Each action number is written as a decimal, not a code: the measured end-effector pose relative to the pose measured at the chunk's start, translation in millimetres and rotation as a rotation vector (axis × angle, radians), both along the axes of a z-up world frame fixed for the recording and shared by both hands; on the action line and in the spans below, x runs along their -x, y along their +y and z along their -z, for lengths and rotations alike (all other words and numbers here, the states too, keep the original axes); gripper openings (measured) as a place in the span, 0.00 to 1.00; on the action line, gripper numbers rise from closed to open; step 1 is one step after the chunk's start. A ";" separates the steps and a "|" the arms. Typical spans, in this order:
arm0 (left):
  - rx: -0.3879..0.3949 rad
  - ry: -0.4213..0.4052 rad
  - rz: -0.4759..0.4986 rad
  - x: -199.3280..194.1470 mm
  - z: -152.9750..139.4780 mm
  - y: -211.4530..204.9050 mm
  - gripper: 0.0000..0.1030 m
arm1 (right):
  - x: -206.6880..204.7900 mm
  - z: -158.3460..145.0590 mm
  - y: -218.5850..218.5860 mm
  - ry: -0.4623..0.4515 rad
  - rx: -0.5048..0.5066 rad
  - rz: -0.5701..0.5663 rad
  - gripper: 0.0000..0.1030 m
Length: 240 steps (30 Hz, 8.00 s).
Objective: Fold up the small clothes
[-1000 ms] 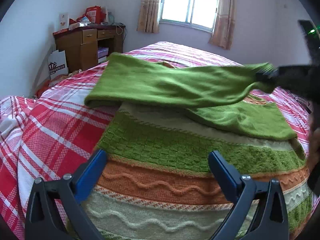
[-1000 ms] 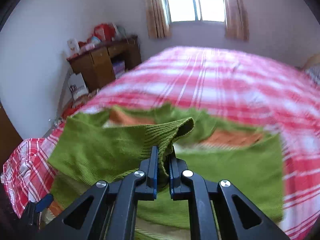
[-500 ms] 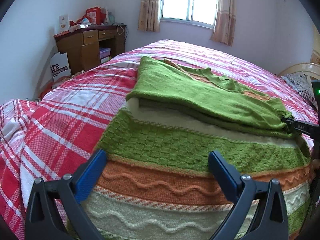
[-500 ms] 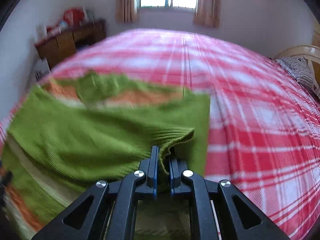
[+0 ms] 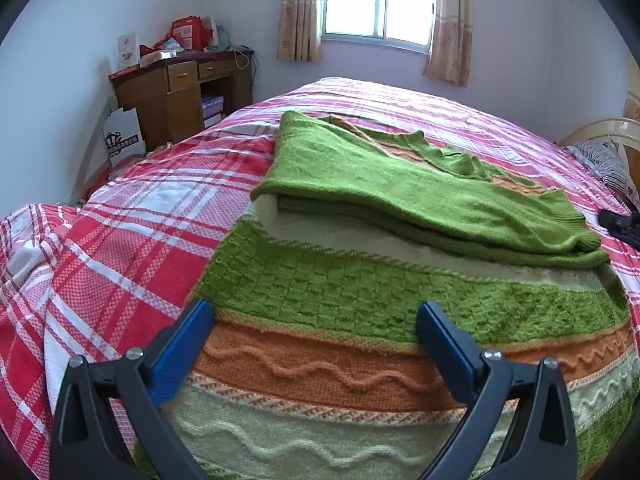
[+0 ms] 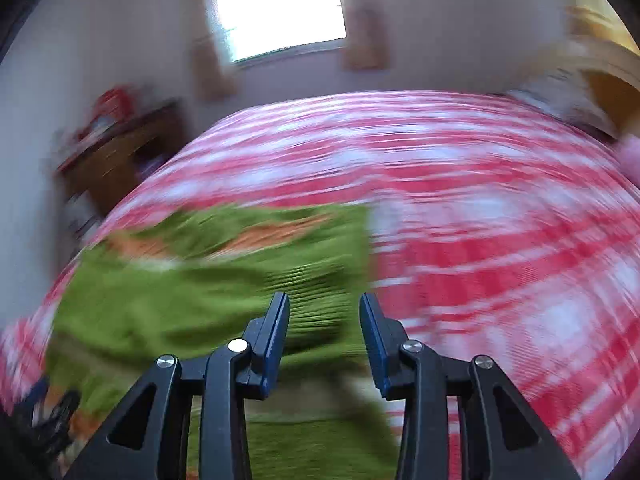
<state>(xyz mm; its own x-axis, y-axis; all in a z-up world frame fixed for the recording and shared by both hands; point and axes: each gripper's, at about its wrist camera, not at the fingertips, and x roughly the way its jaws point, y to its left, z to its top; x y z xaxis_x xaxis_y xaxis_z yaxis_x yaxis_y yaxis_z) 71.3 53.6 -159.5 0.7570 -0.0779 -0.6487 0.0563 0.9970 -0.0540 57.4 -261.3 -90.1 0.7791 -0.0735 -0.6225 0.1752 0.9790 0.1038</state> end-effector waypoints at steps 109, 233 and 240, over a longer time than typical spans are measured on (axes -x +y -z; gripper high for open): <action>0.081 0.155 0.480 86.3 -18.2 61.9 0.16 | 76.2 45.4 -13.8 0.168 -0.443 -0.181 0.13; 0.032 0.204 -0.032 -255.7 -17.1 -33.2 0.12 | -184.0 36.6 -32.2 0.206 0.258 0.030 0.10; 0.061 0.195 -0.043 -251.1 -18.3 -27.7 0.14 | -188.1 38.7 -20.4 0.229 0.366 0.043 0.10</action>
<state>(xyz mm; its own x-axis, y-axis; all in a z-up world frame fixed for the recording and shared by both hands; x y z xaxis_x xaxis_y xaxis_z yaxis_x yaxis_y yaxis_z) 322.4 26.0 -141.2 0.6207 -0.0915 -0.7787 -0.0040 0.9928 -0.1199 245.5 -281.7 -128.9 0.6152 -0.3513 -0.7058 0.1952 0.9352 -0.2954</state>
